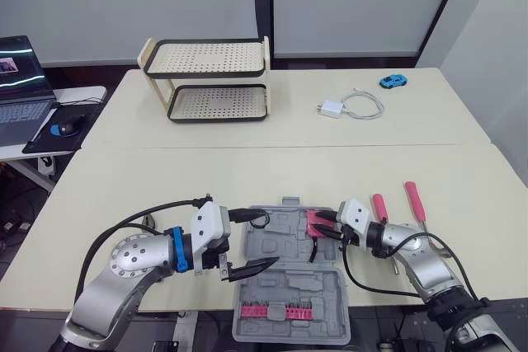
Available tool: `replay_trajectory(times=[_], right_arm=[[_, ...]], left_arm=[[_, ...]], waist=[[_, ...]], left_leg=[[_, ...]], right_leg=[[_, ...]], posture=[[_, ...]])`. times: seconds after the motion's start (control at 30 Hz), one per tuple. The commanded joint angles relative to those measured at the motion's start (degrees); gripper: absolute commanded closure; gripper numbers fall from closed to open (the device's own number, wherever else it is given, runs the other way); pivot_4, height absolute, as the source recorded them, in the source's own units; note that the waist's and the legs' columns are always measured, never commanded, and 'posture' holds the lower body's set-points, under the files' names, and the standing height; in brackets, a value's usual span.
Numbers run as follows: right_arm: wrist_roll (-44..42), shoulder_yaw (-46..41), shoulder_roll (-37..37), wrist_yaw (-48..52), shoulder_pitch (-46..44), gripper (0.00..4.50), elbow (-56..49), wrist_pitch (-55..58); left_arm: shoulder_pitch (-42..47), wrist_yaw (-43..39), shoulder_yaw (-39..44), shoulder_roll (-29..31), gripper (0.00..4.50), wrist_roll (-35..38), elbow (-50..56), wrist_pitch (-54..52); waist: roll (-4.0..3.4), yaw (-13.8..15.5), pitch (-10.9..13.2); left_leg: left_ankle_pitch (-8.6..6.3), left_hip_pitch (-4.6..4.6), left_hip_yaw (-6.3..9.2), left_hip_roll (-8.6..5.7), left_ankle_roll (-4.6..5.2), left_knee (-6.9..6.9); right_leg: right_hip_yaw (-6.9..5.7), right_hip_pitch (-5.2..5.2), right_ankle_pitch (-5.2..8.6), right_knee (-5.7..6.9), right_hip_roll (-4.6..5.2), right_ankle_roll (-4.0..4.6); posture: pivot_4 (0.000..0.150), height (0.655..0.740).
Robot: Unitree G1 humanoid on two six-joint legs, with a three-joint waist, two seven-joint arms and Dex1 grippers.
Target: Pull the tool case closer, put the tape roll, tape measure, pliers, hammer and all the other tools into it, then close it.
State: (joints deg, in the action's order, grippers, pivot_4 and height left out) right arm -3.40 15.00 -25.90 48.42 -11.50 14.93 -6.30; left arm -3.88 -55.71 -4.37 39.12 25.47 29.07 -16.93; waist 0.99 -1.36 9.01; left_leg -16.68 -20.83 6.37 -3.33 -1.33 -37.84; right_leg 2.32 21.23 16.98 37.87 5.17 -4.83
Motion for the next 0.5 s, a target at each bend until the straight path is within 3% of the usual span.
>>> replay_trajectory(times=[0.03, 0.27, 0.47, 0.5], right_arm=[[1.96, 0.83, -0.15, -0.23, 2.03, 3.15, 4.27, 1.95], [0.07, -0.74, 0.49, 0.27, 1.18, 3.15, 1.11, 1.61], [-2.74, -2.01, -1.09, 2.14, -0.15, 3.15, -9.21, 7.56], [-3.4, -2.46, -1.64, 2.55, -0.29, 2.97, -11.61, 8.88]], left_arm=[[-0.04, -0.25, 0.68, 0.39, 0.0, -0.05, 0.81, 1.13], [0.53, -0.05, 1.29, 0.57, 0.0, 0.33, 0.75, 0.56], [0.94, -0.56, 3.45, 1.71, 0.0, 1.48, -0.23, 0.12], [1.0, -0.57, 4.46, 1.96, 0.0, 2.07, -0.67, -0.02]], waist=[[0.0, 0.0, -0.01], [0.0, -0.01, -0.01], [-0.08, -0.04, 0.08], [-0.11, -0.06, 0.1]], left_leg=[[0.0, 0.0, 0.0, 0.0, 0.0, 0.0], [0.0, 0.0, -0.01, 0.01, 0.0, 0.0], [0.0, -0.08, -0.02, 0.0, 0.0, 0.02], [0.0, -0.13, -0.02, 0.0, 0.0, 0.02]], right_leg=[[0.0, 0.0, 0.0, 0.0, 0.0, 0.0], [0.01, -0.01, 0.0, 0.0, -0.01, 0.0], [0.03, 0.02, 0.0, 0.01, -0.01, 0.0], [0.03, 0.03, 0.0, 0.01, -0.01, 0.0]], posture=[[0.15, 0.74], [0.15, 0.74], [0.15, 0.74], [0.15, 0.74]])
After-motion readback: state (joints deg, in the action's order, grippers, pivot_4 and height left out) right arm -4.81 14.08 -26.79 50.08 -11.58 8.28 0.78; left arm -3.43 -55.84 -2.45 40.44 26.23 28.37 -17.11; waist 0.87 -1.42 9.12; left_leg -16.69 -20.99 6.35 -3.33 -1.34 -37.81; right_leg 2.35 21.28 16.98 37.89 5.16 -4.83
